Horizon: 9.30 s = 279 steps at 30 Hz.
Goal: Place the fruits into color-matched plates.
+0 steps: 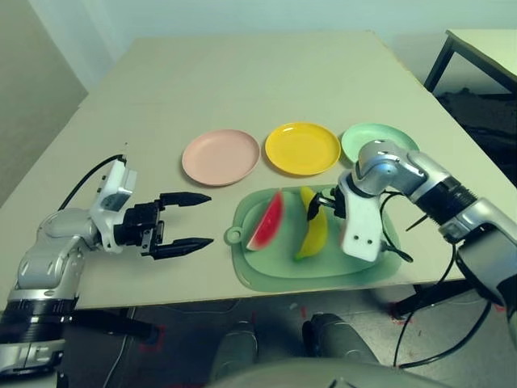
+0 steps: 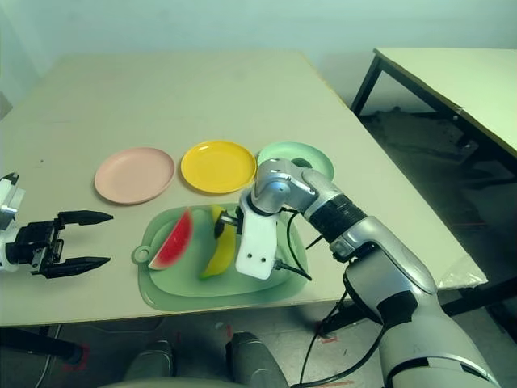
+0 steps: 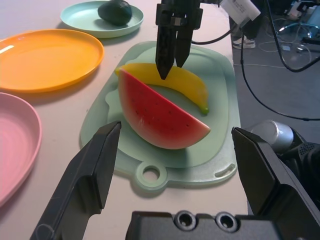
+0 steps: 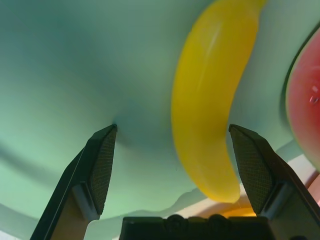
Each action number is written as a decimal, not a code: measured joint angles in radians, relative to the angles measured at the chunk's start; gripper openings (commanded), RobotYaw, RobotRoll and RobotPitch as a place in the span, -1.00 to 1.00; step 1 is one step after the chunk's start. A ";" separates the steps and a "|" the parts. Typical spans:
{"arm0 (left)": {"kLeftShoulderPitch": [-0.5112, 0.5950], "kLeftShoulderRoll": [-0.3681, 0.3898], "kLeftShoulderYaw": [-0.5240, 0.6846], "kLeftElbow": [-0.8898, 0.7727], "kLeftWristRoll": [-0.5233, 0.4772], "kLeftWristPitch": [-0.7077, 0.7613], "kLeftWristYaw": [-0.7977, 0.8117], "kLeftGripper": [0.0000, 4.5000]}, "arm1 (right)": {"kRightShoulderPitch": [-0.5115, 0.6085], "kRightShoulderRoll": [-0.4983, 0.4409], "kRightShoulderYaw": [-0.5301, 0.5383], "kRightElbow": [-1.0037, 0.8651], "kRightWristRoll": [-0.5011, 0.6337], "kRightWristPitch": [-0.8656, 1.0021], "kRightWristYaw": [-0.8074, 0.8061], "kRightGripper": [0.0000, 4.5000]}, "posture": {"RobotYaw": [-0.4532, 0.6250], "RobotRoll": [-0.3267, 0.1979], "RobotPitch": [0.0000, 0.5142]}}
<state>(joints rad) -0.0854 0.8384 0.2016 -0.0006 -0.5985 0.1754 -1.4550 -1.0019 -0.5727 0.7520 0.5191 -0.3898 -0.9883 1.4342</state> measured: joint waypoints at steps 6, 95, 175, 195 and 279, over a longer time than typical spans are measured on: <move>0.003 0.000 0.000 -0.001 -0.001 0.000 0.013 1.00 | -0.006 0.009 0.000 0.010 -0.003 0.011 -0.005 0.99 | -0.22 0.25 -0.72; -0.104 -0.048 0.041 0.140 0.068 -0.001 0.184 1.00 | -0.213 0.061 -0.489 0.577 0.199 0.667 -0.194 0.99 | -0.29 0.25 -0.76; -1.019 -0.027 -1.200 0.714 0.242 -1.426 -0.149 1.00 | 0.810 -0.122 -0.681 -0.300 0.975 0.884 0.147 0.99 | -0.80 0.25 -0.98; -0.991 -0.091 -1.219 0.793 0.269 -1.516 -0.149 1.00 | 0.782 -0.055 -0.698 -0.295 0.898 0.840 0.074 0.99 | -0.76 0.25 -0.99; -0.982 -0.192 -0.843 0.904 0.536 -1.259 -0.148 0.98 | 0.781 -0.023 -0.696 -0.362 0.885 0.923 0.066 1.00 | -0.75 0.25 -1.00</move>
<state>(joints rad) -1.0676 0.6465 -0.6414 0.9030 -0.0621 -1.0835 -1.6032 -0.2210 -0.5953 0.0564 0.1567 0.4955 -0.0653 1.5006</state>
